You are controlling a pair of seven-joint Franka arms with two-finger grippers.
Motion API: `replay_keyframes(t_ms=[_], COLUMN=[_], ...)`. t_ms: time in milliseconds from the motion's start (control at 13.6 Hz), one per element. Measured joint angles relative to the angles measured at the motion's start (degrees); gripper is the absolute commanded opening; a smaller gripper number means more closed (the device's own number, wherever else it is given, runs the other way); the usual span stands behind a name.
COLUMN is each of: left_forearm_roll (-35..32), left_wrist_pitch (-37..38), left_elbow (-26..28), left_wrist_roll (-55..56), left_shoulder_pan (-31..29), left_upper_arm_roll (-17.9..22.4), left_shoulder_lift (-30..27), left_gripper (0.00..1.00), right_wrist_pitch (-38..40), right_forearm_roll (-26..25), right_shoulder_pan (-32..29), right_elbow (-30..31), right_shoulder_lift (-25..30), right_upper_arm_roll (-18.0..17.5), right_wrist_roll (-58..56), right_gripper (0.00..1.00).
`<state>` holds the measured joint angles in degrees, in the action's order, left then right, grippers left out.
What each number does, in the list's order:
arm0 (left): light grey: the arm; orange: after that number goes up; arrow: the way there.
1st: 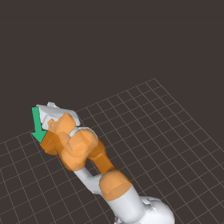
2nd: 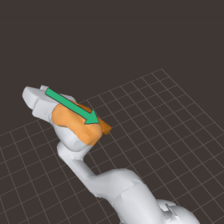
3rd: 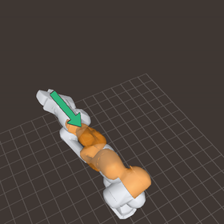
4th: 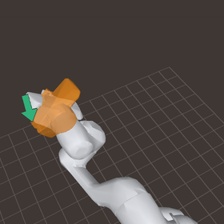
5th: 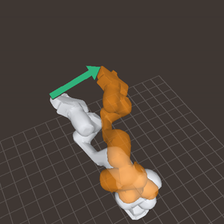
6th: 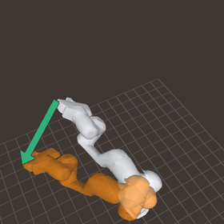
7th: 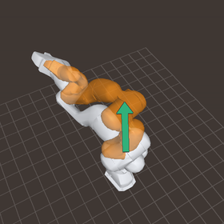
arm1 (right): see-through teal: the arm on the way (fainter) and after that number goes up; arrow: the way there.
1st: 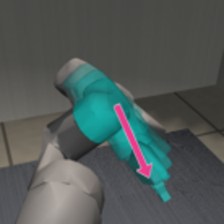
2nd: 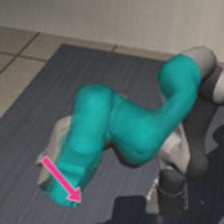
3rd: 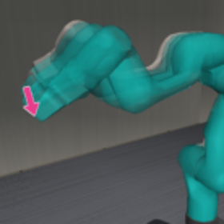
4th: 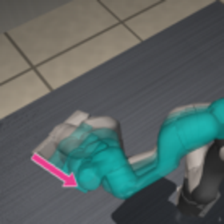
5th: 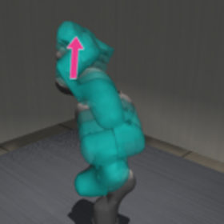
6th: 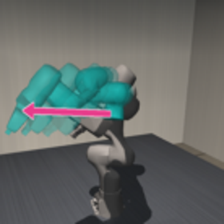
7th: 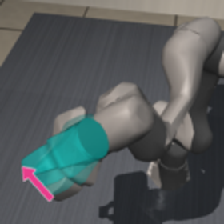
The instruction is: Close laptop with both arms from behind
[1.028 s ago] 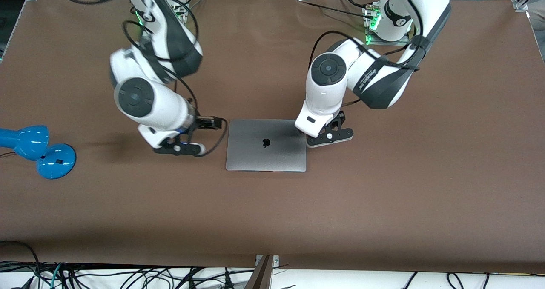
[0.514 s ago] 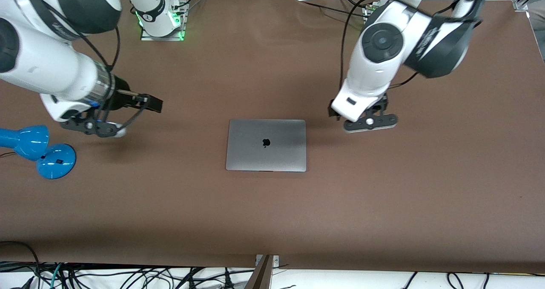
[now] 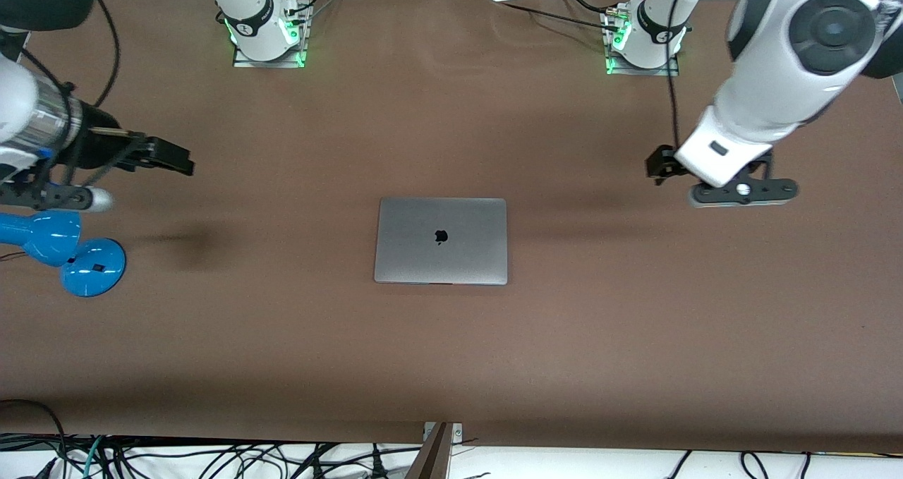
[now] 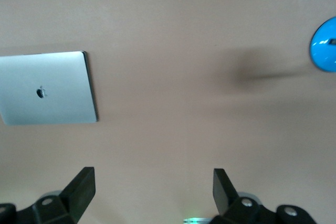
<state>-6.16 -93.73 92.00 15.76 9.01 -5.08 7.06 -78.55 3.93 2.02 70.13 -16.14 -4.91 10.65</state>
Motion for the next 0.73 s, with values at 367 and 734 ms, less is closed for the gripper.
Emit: replay_keyframes(t_ms=[367, 734], left_forearm_roll=[7.29, 9.35], left_wrist_pitch=[-0.02, 1.61], left_elbow=[4.60, 5.07], left_wrist_roll=[-9.90, -16.27], left_shoulder_pan=[2.12, 1.79], left_upper_arm_roll=[11.19, 16.23], left_shoulder_lift=[-5.17, -7.75], left_gripper=[1.00, 1.00], right_wrist_pitch=[0.80, 0.91], right_forearm_roll=[-3.45, -4.30], right_shoulder_pan=[-1.60, -3.98], right_elbow=[-0.09, 0.17], right_shoulder_lift=[1.67, 1.88], right_upper_arm_roll=[0.03, 0.08], right_wrist_roll=[-4.54, -11.09], right_gripper=[0.99, 0.99])
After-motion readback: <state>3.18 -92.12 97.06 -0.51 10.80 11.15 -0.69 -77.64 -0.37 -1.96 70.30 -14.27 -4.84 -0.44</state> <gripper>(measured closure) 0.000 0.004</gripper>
